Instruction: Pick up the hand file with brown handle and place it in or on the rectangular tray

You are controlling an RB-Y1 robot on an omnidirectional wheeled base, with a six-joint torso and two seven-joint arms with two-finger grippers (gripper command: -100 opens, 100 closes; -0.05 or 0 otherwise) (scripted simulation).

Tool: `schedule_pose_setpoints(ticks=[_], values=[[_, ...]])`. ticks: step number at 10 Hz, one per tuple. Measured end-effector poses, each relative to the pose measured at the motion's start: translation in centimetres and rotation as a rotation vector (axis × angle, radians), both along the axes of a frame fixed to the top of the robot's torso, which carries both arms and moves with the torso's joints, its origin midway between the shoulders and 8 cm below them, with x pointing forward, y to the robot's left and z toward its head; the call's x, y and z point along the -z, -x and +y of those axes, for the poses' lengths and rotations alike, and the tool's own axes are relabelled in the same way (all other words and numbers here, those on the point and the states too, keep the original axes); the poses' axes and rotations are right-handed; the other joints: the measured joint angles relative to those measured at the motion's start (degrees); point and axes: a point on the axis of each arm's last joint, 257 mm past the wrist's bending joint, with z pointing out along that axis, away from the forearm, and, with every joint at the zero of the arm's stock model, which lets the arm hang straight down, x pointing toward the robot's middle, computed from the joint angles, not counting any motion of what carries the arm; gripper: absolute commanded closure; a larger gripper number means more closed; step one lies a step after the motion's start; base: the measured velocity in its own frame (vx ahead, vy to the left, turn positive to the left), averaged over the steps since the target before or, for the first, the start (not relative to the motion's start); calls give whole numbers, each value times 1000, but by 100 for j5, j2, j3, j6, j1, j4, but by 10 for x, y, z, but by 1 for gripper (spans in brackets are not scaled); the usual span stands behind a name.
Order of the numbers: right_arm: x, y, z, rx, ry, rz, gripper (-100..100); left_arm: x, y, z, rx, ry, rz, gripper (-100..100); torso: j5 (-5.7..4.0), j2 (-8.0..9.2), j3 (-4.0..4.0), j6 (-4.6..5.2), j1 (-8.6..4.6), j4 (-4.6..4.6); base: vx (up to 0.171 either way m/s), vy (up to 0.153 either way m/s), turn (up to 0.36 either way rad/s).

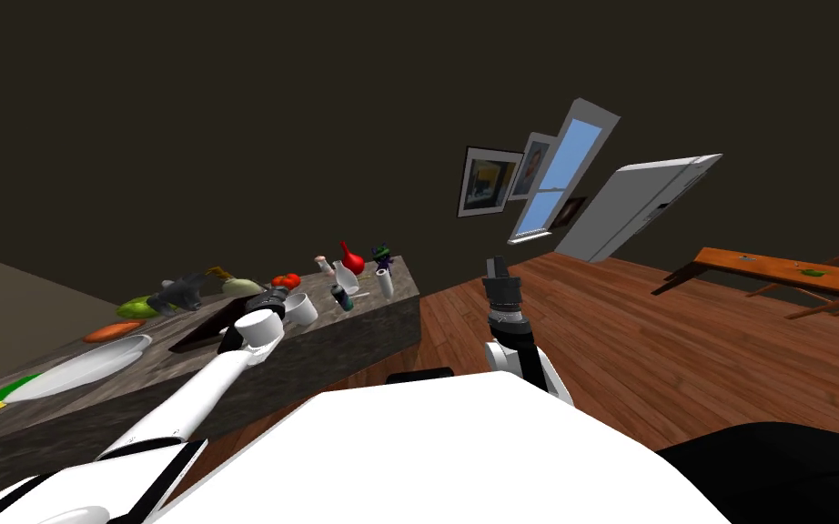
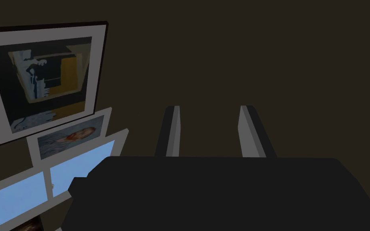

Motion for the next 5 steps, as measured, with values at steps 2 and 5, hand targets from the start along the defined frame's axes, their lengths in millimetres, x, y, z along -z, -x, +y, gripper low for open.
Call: schedule_pose_setpoints(ticks=[2, 5], values=[[0, 0, 0, 0, 0, 0, 0, -3, 3, 11, -15, 21, -8, 100, 2, 12, 8, -3, 9, 5, -125, 123, -75], [0, 0, 0, 0, 0, 0, 0, -15, 13, 31, -34, -8, 16, 100, 11, -58, -30, -7, 63, -7, 45, 219, 21]])
